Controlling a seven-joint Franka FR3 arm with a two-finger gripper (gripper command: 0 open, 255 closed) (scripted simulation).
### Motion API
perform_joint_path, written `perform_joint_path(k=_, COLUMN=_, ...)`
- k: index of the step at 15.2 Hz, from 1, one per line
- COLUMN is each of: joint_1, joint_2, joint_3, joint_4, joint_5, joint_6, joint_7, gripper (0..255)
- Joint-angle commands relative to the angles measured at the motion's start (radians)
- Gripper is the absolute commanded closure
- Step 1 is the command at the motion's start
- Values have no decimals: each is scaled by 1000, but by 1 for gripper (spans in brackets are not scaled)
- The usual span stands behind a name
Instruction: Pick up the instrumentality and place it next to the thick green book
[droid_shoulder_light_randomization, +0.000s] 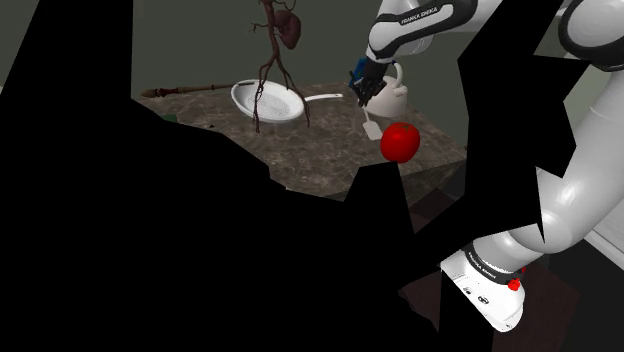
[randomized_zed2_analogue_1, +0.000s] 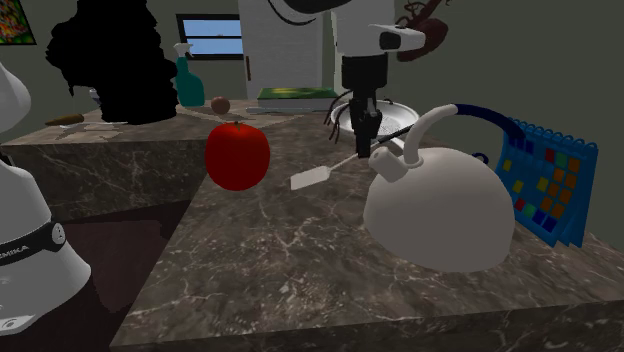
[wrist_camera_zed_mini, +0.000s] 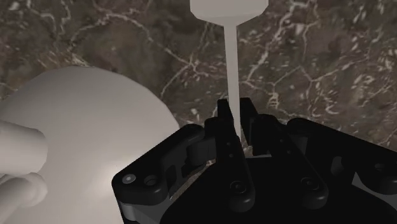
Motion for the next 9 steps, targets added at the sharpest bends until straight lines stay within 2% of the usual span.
perform_joint_path(k=1, joint_1=1, joint_2=-12, joint_3=0, joint_4=14, joint_5=-2, joint_6=-27, joint_7=2, gripper=255)
perform_joint_path(k=9, joint_1=2, joint_2=-49, joint_3=0, joint_4=77, joint_5=-5, joint_6=-127, joint_7=4, gripper=255)
